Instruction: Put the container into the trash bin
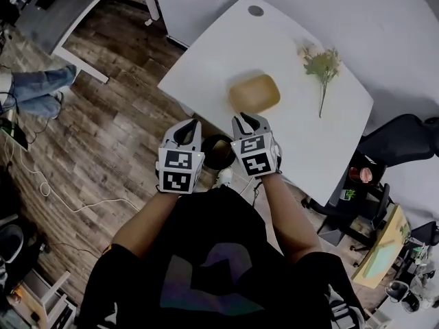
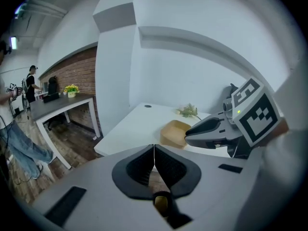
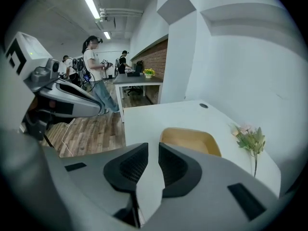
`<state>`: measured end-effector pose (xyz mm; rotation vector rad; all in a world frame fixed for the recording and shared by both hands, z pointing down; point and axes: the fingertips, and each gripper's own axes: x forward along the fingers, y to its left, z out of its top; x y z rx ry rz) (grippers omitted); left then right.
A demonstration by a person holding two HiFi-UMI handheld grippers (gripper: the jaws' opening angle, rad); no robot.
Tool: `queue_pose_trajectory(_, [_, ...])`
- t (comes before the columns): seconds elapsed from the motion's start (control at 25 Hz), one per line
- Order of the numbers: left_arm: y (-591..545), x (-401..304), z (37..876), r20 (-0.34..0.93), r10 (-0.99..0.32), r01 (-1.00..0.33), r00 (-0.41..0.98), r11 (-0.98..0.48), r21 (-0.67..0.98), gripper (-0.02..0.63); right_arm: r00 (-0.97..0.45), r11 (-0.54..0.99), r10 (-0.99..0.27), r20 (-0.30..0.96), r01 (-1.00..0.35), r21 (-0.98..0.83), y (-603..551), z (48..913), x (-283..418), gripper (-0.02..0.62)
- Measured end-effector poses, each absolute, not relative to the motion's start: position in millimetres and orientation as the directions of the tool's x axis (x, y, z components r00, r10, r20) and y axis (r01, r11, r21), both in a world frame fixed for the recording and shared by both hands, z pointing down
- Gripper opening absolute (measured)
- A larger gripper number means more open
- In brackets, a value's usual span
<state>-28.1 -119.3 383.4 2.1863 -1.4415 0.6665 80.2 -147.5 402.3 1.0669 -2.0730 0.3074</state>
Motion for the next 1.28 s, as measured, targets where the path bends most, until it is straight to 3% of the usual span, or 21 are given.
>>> queue_pose_trajectory(0.88, [-152, -37, 419, 0.67, -0.686, -0.951, 0.282, -0.292, 0.101, 0.009, -0.331, 0.705, -0.441, 0.834, -0.703, 0.093, -187, 465, 72, 0.081])
queue_pose_trajectory(1.28, [-143, -57, 418, 0.659, -0.684, -0.942, 0.312, -0.313, 0.121, 0.009, -0.28, 0.668, -0.513, 0.812, -0.724, 0.172, -181, 448, 65, 0.034])
